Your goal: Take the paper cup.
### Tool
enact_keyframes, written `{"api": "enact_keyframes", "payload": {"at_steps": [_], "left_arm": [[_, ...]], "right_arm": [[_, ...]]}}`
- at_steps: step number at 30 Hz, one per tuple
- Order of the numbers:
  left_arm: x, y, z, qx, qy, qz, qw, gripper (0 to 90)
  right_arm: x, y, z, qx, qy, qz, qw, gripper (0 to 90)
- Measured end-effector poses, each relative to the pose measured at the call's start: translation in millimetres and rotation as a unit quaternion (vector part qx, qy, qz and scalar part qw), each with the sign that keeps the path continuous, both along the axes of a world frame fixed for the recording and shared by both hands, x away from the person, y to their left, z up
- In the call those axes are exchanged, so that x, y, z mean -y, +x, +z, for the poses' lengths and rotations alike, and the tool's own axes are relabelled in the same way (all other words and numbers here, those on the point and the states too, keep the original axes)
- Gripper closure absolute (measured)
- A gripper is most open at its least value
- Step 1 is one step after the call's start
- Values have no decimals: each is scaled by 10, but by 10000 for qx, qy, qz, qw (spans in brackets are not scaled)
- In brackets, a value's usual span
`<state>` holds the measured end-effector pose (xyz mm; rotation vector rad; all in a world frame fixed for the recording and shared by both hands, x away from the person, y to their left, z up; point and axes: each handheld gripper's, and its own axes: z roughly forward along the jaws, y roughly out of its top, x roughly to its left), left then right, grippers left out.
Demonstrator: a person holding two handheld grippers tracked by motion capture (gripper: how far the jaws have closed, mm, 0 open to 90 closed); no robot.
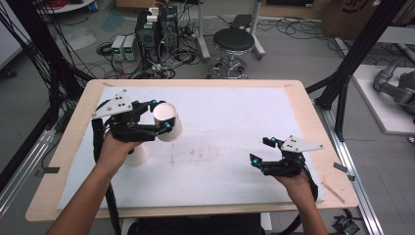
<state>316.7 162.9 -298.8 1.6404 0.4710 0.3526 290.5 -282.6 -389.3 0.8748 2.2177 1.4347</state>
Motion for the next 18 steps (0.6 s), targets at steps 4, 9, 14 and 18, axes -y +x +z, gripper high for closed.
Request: {"api": "enact_keyframes", "payload": {"at_steps": [4, 9, 14, 18], "left_arm": [[81, 39, -124, -68, -47, -126, 9999, 350], [182, 63, -281, -45, -74, -323, 9994, 349], [265, 73, -450, -71, 53, -417, 9991, 349], [311, 98, -543, -173, 129, -432, 9988, 349]], "right_arm": [[-67, 68, 20, -42, -27, 212, 9998, 187], [-183, 183, 72, -146, 74, 466, 9988, 188], [-337, 259, 111, -80, -14, 679, 9977, 188], [-411, 271, 111, -67, 6, 747, 9972, 188]]}}
